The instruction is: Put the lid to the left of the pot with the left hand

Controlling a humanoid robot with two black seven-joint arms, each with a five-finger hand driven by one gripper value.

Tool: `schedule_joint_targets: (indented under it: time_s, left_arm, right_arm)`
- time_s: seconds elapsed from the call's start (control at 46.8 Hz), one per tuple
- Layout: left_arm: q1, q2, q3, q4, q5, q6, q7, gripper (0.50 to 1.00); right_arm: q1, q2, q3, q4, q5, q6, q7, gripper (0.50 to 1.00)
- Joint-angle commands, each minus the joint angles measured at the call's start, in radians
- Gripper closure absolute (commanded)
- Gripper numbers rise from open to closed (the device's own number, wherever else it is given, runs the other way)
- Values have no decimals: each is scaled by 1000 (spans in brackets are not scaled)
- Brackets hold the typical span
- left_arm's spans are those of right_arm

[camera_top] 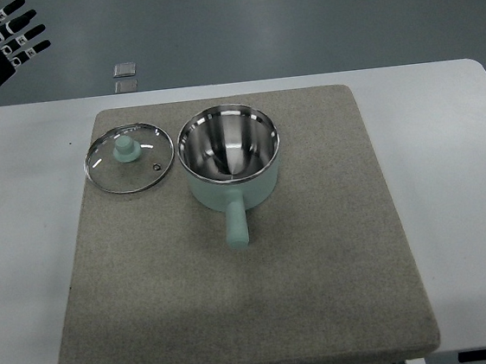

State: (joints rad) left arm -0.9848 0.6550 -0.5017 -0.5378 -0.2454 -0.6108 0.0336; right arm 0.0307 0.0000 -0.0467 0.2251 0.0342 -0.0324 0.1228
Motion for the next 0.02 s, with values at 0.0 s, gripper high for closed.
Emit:
schedule_joint_targets:
  time_s: [0.0]
  left_arm:
    - [0,0,0,1,0,0,0,506]
  right_arm:
    - [0,0,1,0,0,-4,0,576]
